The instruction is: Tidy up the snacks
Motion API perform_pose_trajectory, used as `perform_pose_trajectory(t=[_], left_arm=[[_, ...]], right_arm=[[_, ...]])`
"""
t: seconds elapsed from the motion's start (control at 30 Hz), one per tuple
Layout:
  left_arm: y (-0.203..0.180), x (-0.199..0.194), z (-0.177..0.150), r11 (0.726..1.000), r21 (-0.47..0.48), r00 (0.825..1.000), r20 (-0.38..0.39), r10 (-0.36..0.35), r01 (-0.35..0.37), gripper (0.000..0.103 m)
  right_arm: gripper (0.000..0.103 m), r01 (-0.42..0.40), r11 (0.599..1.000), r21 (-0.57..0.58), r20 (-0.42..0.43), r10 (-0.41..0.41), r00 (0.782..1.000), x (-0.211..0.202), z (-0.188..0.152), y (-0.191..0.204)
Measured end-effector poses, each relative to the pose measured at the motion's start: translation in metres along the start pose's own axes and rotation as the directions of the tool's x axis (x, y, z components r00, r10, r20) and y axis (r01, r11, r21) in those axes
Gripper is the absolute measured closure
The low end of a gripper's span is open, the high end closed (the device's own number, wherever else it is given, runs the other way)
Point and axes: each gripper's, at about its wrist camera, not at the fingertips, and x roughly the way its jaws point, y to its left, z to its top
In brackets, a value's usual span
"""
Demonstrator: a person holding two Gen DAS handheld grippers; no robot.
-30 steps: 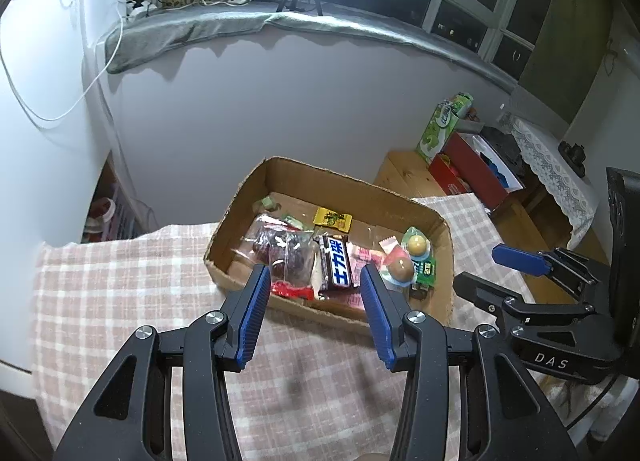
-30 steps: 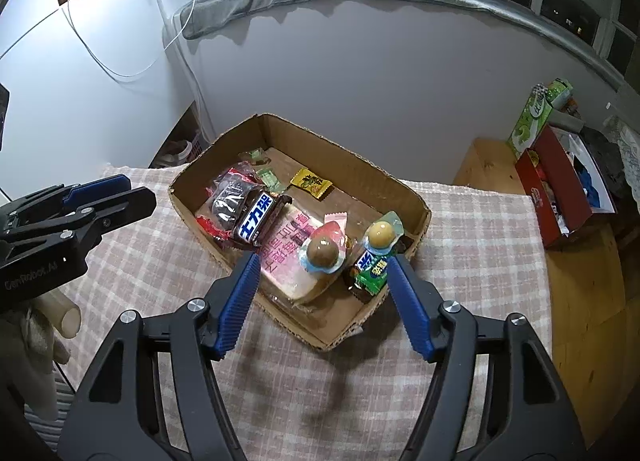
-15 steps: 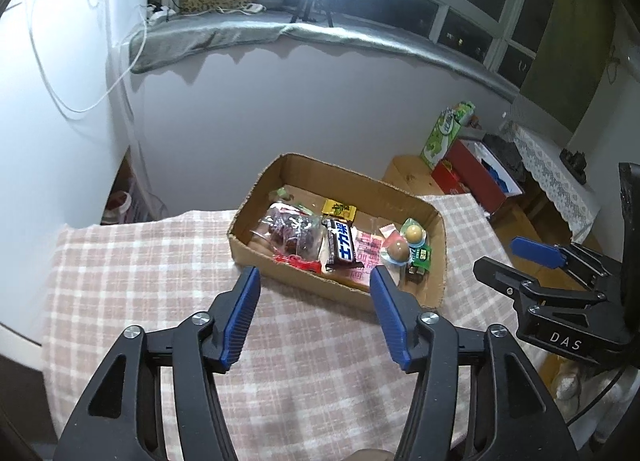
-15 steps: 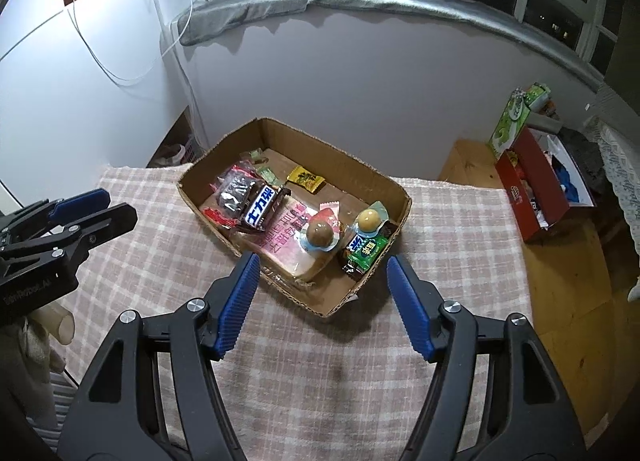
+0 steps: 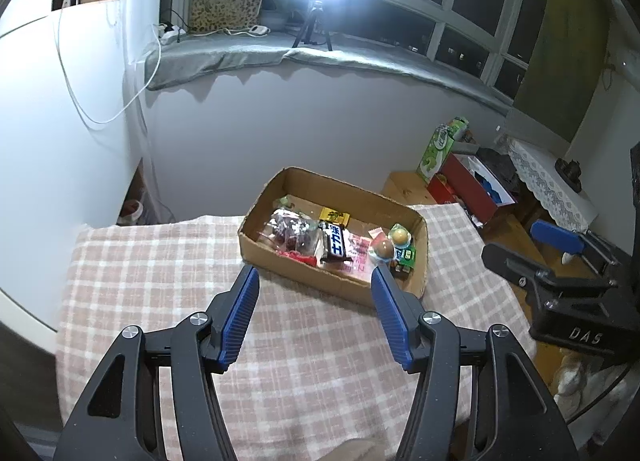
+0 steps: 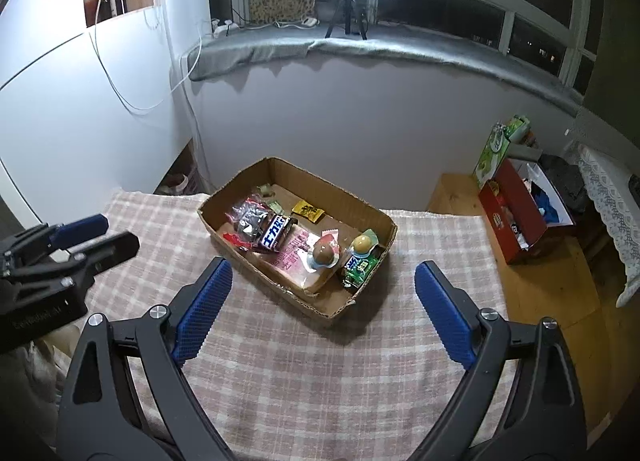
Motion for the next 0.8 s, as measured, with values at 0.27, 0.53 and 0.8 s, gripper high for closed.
perform_pose_trajectory(t=[0.27,0.53,0.8], left_arm=[[0.003,-0.015,-0.003,0.999,-0.017,0.999,0.02,0.028,-0.027,0.039],[0.004,-0.017,-0.002,0.999,-0.025,0.999,0.022,0.035,-0.035,0.038],[0.001,-0.017,-0.004,0.999,-0.036,0.999,0.009,0.031,-0.031,0.038]], right_arm=[[0.008,-0.015,1.0,0.014,0.019,0.015,1.0,-0.016,-0.001,0.003],[0.008,-0.027,1.0,0.008,0.015,0.027,1.0,-0.017,-0.002,0.008],[0.008,-0.025,1.0,0.014,0.009,0.025,1.0,-0.015,-0.002,0.005]])
